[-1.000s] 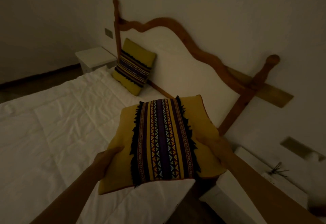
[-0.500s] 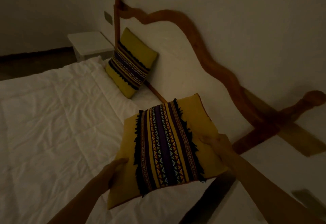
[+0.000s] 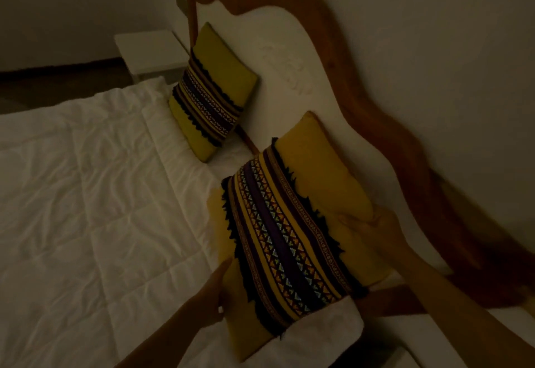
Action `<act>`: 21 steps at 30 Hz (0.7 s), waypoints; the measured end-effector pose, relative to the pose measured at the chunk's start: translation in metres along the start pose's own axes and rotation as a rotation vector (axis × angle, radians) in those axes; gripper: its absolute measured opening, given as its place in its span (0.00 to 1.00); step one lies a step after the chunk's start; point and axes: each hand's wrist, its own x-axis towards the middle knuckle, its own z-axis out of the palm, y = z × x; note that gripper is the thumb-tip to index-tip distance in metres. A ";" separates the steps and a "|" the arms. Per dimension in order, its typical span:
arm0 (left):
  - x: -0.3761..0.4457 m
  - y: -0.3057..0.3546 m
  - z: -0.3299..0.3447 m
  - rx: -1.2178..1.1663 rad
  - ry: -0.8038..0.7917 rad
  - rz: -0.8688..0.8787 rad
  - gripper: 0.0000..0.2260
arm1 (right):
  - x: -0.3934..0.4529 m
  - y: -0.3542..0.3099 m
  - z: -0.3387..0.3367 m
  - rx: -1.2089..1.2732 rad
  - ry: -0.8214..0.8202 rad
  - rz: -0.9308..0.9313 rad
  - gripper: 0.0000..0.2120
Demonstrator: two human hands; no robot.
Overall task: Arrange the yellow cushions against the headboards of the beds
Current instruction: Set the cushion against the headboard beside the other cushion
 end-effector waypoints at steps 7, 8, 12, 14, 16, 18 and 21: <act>0.103 -0.015 0.106 -0.074 -0.010 -0.045 0.42 | 0.059 0.048 -0.021 -0.421 0.147 -0.212 0.23; 0.114 -0.014 0.115 -0.049 -0.019 -0.043 0.41 | 0.065 0.055 -0.019 -0.533 0.137 -0.207 0.25; 0.135 -0.004 0.131 0.026 -0.024 -0.092 0.39 | 0.061 0.073 0.001 -0.677 0.090 -0.168 0.31; 0.136 0.006 0.125 0.122 -0.003 -0.104 0.36 | 0.056 0.079 0.004 -0.628 0.173 -0.256 0.30; 0.132 0.017 0.116 0.251 0.066 -0.068 0.33 | 0.047 0.092 0.004 -0.579 0.344 -0.346 0.27; 0.130 0.033 0.108 0.412 0.177 0.043 0.33 | 0.029 0.116 0.003 -0.478 0.526 -0.357 0.25; 0.131 0.075 0.103 0.532 0.336 0.351 0.31 | 0.001 0.158 0.009 -0.220 0.679 -0.217 0.25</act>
